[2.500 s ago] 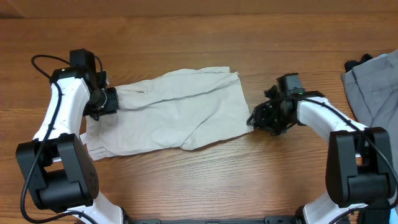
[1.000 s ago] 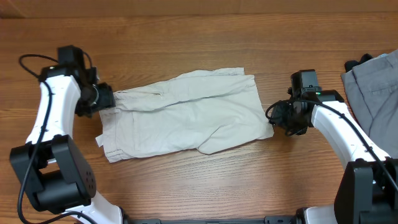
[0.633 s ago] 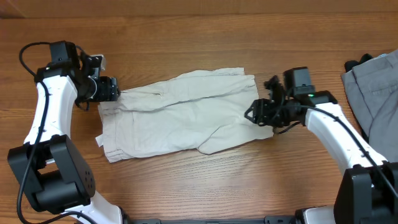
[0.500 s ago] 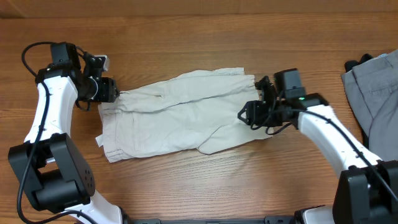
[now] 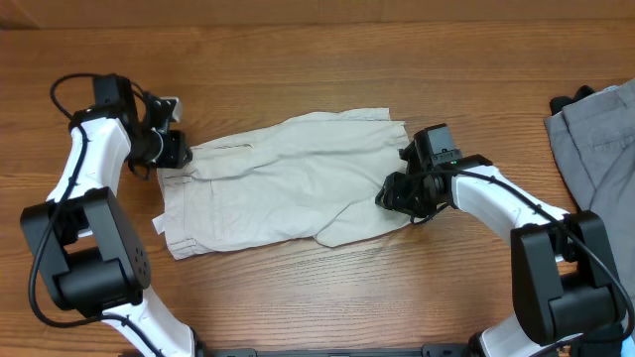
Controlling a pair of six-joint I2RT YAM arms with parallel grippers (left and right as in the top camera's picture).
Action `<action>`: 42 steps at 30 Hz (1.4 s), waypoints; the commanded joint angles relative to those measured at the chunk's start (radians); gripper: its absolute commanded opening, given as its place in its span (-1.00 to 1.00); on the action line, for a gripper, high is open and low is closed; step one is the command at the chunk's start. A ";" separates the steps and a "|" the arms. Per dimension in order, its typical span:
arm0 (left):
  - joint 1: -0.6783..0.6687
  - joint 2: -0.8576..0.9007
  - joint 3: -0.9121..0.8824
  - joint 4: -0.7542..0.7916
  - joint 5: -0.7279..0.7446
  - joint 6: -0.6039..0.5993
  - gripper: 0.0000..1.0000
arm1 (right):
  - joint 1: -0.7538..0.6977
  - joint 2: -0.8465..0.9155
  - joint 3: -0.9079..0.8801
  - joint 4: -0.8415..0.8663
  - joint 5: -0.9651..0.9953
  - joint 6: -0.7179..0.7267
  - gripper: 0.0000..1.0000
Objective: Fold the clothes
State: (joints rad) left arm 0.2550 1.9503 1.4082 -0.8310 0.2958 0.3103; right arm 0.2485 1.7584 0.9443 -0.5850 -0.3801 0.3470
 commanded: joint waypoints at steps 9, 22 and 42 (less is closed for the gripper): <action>0.175 0.011 -0.006 -0.084 -0.112 -0.291 -0.92 | 0.005 0.023 -0.010 -0.007 0.022 0.059 -0.45; 0.290 -0.005 0.034 -0.126 0.118 -0.287 -0.08 | 0.004 0.015 0.005 -0.023 0.028 0.025 -0.25; 0.186 -0.311 0.103 -0.495 0.085 -0.262 0.00 | 0.005 -0.006 0.214 0.167 -0.022 -0.019 0.03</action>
State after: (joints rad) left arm 0.4664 1.6341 1.5124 -1.3170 0.3897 0.0288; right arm 0.2558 1.6714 1.1503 -0.4583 -0.3763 0.3107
